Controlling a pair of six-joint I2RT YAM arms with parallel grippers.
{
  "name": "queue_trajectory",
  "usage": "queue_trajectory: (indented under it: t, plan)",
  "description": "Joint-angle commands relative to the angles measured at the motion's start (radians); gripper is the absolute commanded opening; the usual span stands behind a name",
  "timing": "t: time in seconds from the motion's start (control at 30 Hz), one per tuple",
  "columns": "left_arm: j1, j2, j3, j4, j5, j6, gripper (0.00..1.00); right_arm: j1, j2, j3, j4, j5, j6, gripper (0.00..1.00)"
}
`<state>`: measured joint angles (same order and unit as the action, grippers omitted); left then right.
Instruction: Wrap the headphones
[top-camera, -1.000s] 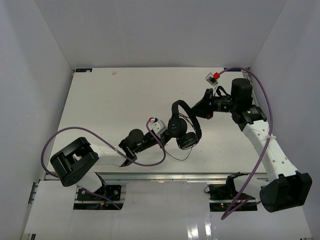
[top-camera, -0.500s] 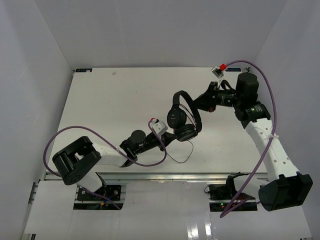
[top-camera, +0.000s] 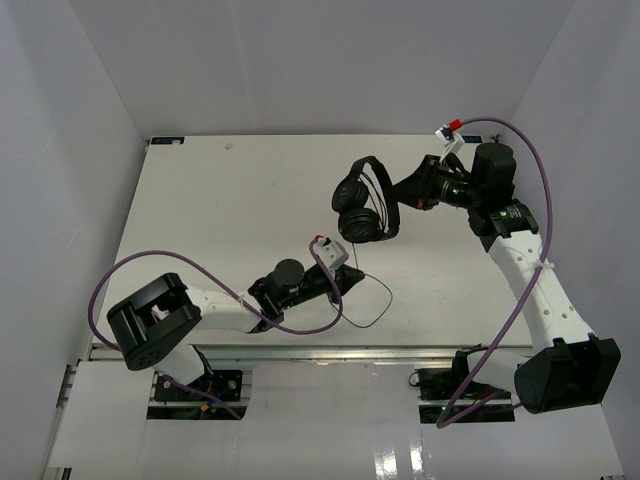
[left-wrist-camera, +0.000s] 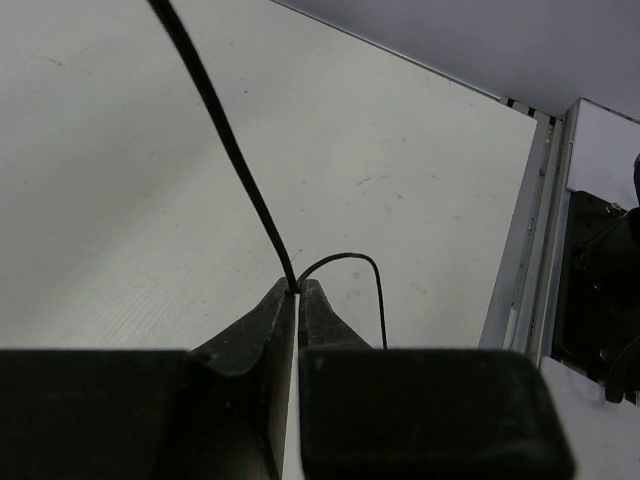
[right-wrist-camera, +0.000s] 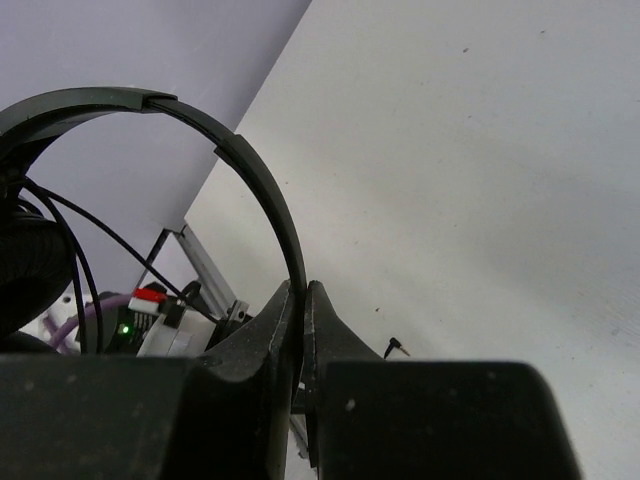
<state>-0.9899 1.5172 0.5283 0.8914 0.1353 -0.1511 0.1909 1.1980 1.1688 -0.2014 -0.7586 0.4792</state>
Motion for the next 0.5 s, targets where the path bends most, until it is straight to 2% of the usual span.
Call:
queue_trajectory:
  t: [0.0, 0.2, 0.37, 0.47]
  plan:
    - [-0.028, 0.02, 0.028, 0.041, -0.022, -0.027, 0.22, -0.002, -0.013, 0.009, 0.099, 0.093, 0.058, 0.08]
    - [-0.033, 0.103, 0.03, 0.221, -0.045, -0.084, 0.36, -0.002, -0.022, 0.004, 0.129, 0.08, 0.085, 0.08]
    - [-0.033, 0.154, 0.039, 0.283, -0.105, -0.129, 0.5, -0.002, -0.04, 0.006, 0.132, 0.072, 0.088, 0.08]
    - [-0.043, 0.099, -0.01, 0.272, -0.192, -0.132, 0.61, -0.002, -0.054, 0.003, 0.131, 0.077, 0.082, 0.08]
